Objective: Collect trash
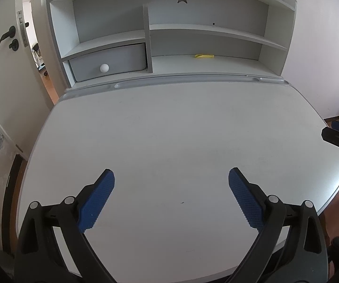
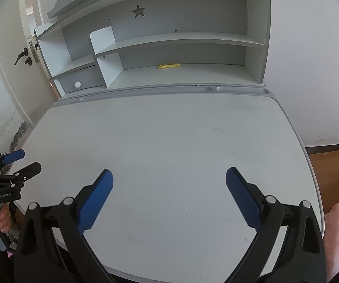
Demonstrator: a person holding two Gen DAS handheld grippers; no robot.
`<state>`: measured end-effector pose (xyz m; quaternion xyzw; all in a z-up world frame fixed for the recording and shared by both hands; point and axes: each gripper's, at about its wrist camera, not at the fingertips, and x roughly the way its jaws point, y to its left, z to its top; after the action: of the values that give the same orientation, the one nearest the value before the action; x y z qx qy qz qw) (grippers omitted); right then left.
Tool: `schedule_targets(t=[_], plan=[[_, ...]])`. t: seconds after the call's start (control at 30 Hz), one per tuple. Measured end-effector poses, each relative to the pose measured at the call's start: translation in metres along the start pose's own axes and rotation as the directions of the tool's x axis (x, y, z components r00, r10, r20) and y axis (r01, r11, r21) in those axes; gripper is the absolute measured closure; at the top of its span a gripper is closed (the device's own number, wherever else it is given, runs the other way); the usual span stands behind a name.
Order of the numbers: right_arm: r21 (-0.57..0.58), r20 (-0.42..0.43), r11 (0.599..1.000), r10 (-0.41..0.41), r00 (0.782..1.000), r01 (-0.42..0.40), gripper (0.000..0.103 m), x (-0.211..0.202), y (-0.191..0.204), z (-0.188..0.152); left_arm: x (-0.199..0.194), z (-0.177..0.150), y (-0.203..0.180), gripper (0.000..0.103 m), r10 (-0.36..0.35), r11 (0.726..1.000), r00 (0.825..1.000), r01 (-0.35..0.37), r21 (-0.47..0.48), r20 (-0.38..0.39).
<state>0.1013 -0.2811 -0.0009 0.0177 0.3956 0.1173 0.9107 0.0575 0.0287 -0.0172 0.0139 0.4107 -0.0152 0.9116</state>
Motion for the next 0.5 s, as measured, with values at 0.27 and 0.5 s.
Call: schedule_targets(t=[0.27, 0.5], plan=[[-0.013, 0.009, 1.000, -0.002, 1.000, 0.002, 0.010, -0.0032, 0.0033, -0.0002, 0.0002, -0.0002, 0.0007, 0.009, -0.005, 1.000, 1.000, 0.005, -0.009, -0.005], [-0.022, 0.015, 1.000, -0.004, 1.000, 0.005, 0.010, -0.0049, 0.0043, 0.0001, -0.0024, -0.0008, -0.0004, 0.009, -0.006, 1.000, 1.000, 0.006, -0.011, 0.001]])
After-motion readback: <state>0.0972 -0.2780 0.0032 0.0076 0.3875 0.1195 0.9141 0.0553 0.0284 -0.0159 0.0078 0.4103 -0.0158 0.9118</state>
